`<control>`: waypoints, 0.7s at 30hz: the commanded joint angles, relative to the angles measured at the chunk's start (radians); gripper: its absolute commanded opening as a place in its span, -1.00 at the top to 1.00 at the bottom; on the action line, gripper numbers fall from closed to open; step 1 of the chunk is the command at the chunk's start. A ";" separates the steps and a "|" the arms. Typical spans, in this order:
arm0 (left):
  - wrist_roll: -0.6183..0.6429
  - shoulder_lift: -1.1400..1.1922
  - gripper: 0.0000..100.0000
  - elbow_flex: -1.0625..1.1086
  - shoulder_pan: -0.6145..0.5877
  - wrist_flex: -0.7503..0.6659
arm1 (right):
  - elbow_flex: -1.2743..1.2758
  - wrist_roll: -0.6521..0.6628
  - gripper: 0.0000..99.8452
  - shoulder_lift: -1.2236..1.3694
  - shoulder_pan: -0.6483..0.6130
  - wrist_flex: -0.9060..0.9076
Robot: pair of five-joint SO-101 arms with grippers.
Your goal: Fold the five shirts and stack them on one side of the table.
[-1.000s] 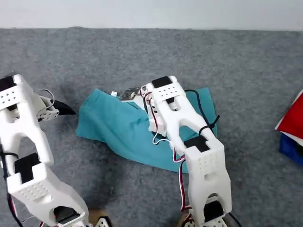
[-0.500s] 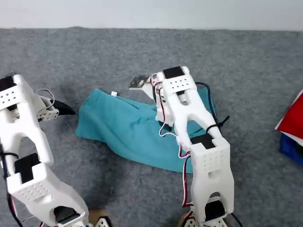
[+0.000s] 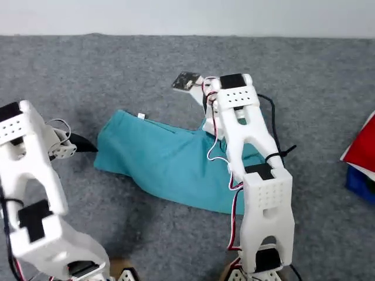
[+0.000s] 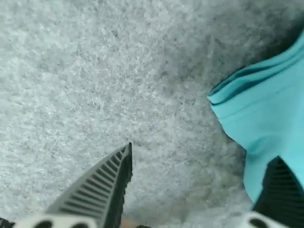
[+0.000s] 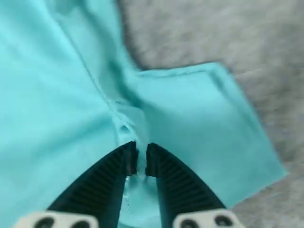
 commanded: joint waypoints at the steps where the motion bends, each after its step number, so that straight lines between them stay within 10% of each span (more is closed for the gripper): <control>1: -0.057 -0.132 0.18 0.038 0.011 0.034 | -0.040 0.005 0.72 -0.016 0.022 -0.074; 13: -0.083 -0.336 0.18 0.188 0.011 0.032 | -0.169 0.005 0.63 -0.021 0.041 -0.114; 21: -0.081 -0.347 0.18 0.196 0.012 0.032 | -0.288 0.009 0.64 -0.022 0.001 0.318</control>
